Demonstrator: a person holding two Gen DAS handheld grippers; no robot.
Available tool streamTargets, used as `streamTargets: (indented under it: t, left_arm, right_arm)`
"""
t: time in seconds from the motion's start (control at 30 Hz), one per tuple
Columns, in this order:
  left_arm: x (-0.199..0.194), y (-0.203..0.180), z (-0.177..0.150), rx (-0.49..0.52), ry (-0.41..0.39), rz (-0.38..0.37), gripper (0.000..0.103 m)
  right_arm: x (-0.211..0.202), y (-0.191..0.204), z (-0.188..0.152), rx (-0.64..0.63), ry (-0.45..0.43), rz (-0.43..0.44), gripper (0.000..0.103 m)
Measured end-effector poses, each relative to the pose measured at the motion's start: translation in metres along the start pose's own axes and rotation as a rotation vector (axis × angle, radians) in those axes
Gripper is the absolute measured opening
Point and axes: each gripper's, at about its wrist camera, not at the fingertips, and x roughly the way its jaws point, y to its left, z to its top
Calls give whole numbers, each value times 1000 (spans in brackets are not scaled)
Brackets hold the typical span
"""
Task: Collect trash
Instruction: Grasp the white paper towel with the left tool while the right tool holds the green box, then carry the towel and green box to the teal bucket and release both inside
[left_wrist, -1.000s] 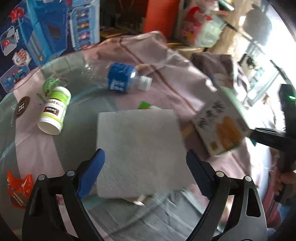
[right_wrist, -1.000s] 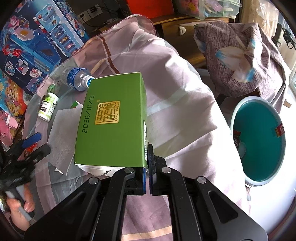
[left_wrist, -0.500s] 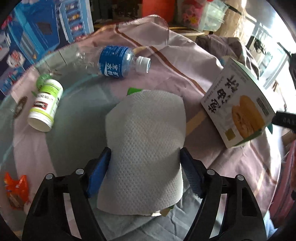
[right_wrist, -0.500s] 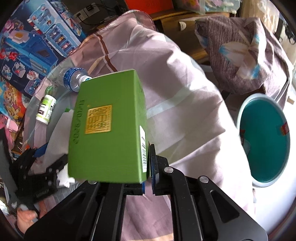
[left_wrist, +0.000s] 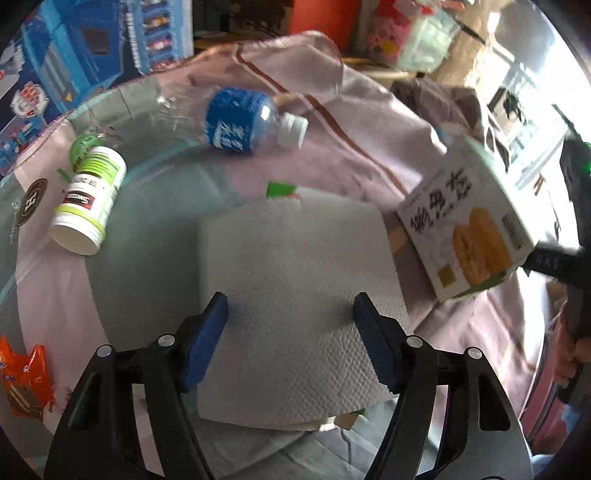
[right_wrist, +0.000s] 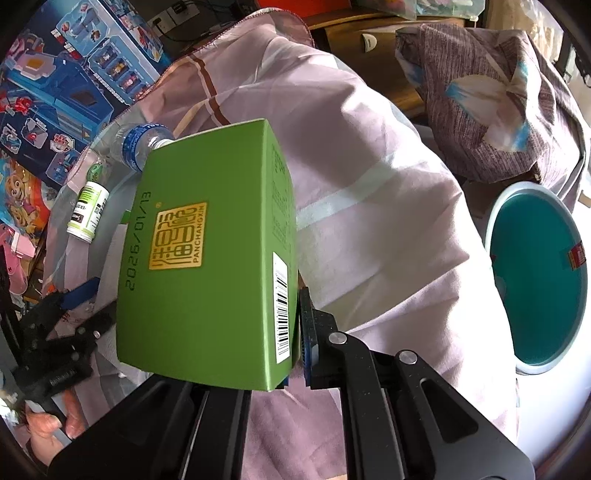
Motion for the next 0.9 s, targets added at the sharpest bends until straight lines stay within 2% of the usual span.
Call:
streamTargets:
  t: [0.03, 0.07, 0.1, 0.13, 0.17, 0.23, 0.33, 0.43, 0.5, 0.67, 0.9]
  left_arm:
    - [-2, -3, 0, 8, -12, 8, 70]
    - [-4, -6, -1, 18, -27, 18, 56]
    - [-5, -6, -1, 24, -39, 34, 50]
    - [-7, -8, 0, 30, -49, 55, 37]
    - [-9, -8, 1, 34, -53, 70, 19]
    - [-9, -8, 1, 36, -37, 62, 10]
    - [-11, -13, -1, 51, -40, 86, 6]
    - [-21, -14, 0, 23, -55, 65, 4]
    - [-34, -15, 3, -1, -74, 32, 4]
    - [-59, -43, 15, 33, -125, -38, 4]
    - [-58, -98, 35, 86, -122, -146, 4]
  right_arm:
    - [1, 0, 0, -1, 0, -2, 7]
    - [1, 1, -1, -5, 0, -5, 7]
    - [1, 2, -1, -9, 1, -8, 7]
    - [1, 2, -1, -15, -3, -11, 6]
    - [0, 4, -2, -24, -6, -12, 4]
    - [-2, 8, -3, -45, -8, 4, 3]
    - [-8, 11, -4, -54, -31, 25, 2]
    - [-24, 8, -3, -47, -75, 41, 2]
    - [-36, 4, -3, -40, -97, 50, 2]
    - [-60, -20, -1, 18, -138, 105, 1]
    - [-97, -65, 0, 86, -216, 92, 1]
